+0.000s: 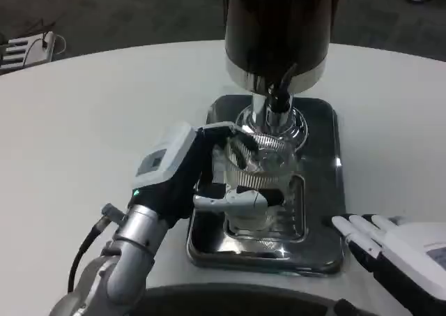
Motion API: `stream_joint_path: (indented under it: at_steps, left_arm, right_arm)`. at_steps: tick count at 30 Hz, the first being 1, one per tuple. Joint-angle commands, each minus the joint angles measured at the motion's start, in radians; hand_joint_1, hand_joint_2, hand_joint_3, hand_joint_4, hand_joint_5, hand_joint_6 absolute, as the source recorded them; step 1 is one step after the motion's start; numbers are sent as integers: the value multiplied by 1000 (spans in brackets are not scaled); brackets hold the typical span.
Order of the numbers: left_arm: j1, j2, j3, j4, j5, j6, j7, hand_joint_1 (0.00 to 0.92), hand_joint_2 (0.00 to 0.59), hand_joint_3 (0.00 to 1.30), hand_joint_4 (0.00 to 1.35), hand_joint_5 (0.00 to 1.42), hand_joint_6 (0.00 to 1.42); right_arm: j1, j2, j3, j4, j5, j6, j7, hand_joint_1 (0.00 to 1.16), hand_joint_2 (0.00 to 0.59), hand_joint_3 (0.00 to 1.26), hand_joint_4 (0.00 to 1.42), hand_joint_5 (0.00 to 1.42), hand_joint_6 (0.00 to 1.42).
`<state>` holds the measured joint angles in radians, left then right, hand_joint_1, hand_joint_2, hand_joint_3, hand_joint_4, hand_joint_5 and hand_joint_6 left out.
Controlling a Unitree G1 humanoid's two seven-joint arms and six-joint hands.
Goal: Grasp the cup under the faucet to collect the drink, then remove the cup.
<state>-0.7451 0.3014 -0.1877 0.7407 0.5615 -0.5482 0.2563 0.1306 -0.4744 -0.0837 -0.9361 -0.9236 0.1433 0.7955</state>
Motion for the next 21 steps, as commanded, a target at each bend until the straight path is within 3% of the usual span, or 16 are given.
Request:
stream_joint_path:
  at_steps: [1, 5, 8, 11, 13, 16, 19, 21]
  left_arm:
    - [-38, 1, -34, 39, 17, -6, 24, 580, 0, 942, 1081, 1240, 1422]
    - [-50, 9, -54, 54, 17, 6, 23, 567, 0, 850, 996, 1157, 1392]
    - [-50, 20, -60, 53, 18, 19, 18, 526, 0, 745, 854, 1041, 1350]
    - [-46, 27, -65, 47, 16, 31, 11, 414, 21, 616, 697, 917, 1268]
    - [-39, 33, -70, 38, 17, 41, 4, 259, 53, 539, 582, 827, 1196]
    - [-33, 40, -77, 25, 18, 52, 0, 184, 52, 468, 459, 659, 983]
    - [-30, 43, -81, 16, 16, 63, -6, 167, 48, 392, 331, 489, 741]
    - [-31, 43, -83, 12, 14, 69, -12, 160, 50, 366, 289, 436, 665]
  right_arm:
    - [16, -5, -14, -6, 12, -5, -5, 471, 498, 0, 0, 0, 18]
    - [25, -6, -20, -11, 19, -4, -3, 471, 498, 0, 0, 0, 25]
    - [31, -7, -23, -15, 24, -4, -2, 471, 498, 0, 0, 0, 28]
    - [33, -8, -26, -16, 30, -2, 0, 470, 497, 0, 0, 0, 30]
    - [35, -9, -29, -16, 37, -3, -1, 466, 491, 0, 0, 0, 43]
    - [37, -10, -32, -17, 48, -4, -3, 464, 490, 0, 0, 0, 45]
    - [37, -14, -36, -16, 60, -4, -4, 461, 490, 0, 0, 0, 56]
    - [37, -17, -40, -15, 70, -6, -6, 460, 490, 0, 0, 0, 59]
